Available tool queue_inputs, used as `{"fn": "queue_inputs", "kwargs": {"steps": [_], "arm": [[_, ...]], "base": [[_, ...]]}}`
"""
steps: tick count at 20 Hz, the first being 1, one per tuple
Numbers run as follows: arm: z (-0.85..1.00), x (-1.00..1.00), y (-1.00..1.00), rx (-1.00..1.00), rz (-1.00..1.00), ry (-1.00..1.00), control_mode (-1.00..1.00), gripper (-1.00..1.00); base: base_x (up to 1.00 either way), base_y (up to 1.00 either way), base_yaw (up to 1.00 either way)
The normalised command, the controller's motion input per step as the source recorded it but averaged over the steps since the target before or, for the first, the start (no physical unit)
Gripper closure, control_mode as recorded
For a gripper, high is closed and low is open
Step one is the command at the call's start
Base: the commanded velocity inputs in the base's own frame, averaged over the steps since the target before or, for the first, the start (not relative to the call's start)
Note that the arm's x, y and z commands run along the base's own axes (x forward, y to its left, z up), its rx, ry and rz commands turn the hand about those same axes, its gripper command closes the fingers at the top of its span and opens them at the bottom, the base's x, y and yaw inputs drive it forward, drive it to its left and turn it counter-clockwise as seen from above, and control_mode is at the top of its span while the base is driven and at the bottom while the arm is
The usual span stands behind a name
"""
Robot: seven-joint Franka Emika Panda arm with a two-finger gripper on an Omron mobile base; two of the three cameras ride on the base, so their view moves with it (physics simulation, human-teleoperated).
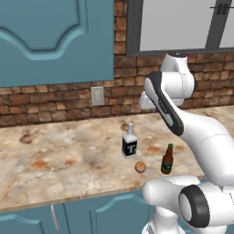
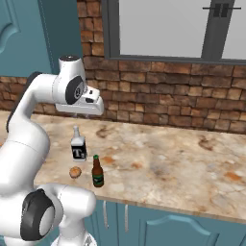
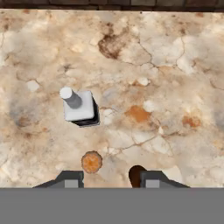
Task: Place the beer and liquor on the top shelf of the fridge to keep them out of children's reach, and place the tangerine on lower shelves for easy access.
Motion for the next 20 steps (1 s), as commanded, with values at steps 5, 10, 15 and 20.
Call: {"fn": "queue_inputs", "kwargs": {"steps": [5,10,15,20], "arm": [[-0.22,-0.03,-0.14,0.02,0.05,-0.11,-1.0,-1.0],[-0.52,-0.01,-0.15,0.04,0.2,-0.22,-1.0,-1.0],[-0.47,-0.08,-0.35,0.11,0.37,-0.26,-1.0,-1.0],[-0.19,0.0,-0.35,0.17,0.4,-0.29,-1.0,-1.0]], "base": [[0.0,0.0,0.0],[0.0,0.0,0.0],[0.0,0.0,0.0],[0.0,0.0,0.0]]}}
